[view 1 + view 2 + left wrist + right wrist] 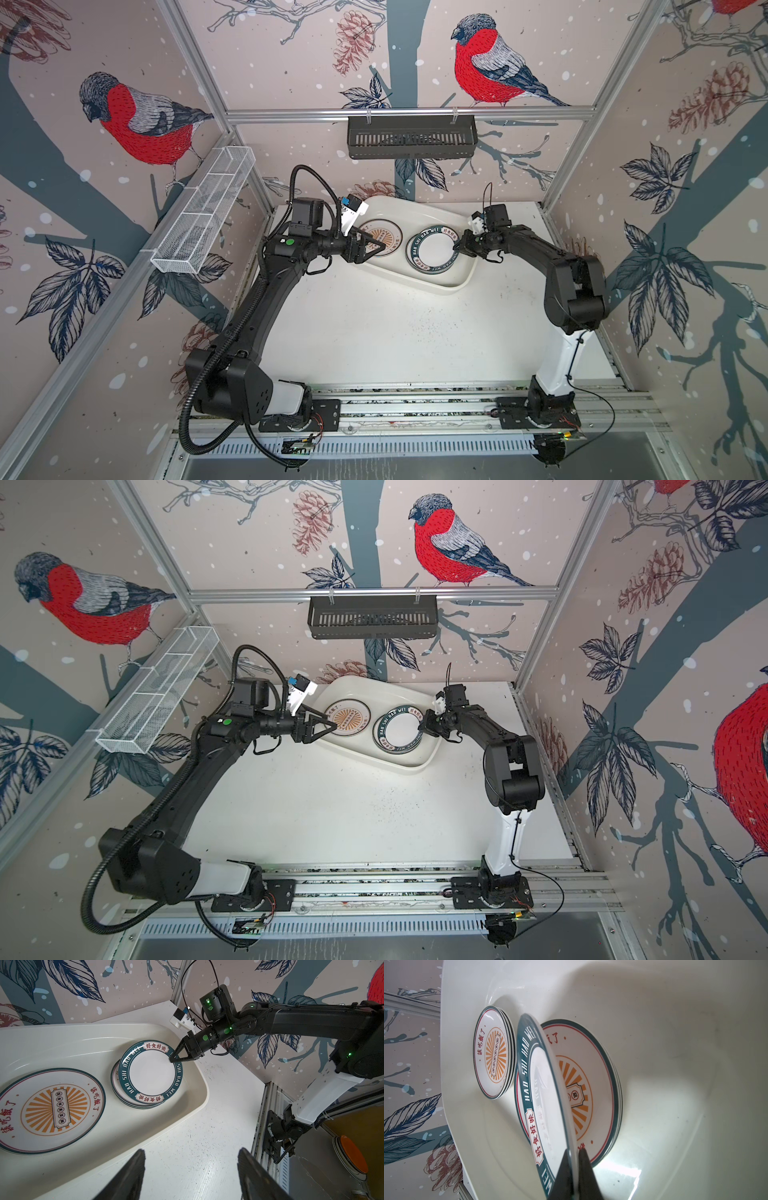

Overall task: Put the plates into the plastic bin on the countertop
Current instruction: 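Lower the green-rimmed plate flat onto the plate stack with the right gripper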

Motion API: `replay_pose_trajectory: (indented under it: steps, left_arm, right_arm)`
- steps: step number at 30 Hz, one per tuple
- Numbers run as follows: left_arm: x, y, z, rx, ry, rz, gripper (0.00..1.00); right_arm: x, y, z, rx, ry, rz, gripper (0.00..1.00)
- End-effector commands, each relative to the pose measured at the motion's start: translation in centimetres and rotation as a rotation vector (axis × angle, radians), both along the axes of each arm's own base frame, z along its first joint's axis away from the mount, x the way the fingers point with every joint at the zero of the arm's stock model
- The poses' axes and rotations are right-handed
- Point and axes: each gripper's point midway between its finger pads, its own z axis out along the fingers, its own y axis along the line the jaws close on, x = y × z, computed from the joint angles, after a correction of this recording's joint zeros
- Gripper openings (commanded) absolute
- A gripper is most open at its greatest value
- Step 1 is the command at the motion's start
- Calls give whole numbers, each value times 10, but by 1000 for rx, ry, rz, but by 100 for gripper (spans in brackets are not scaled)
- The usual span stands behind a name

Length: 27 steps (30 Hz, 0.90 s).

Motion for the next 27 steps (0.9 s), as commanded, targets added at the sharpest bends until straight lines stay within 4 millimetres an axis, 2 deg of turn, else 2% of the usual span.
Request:
replay_pose_trajectory:
  steps: [1,27]
  left_arm:
    - [-4,-1,6,-16,-14,-25,70]
    - [-8,-4,6,-31,-11,-50,70]
  right_arm:
    - [2,2,1,15,-4,8,9]
    - [2,0,-16,35,48,5,15]
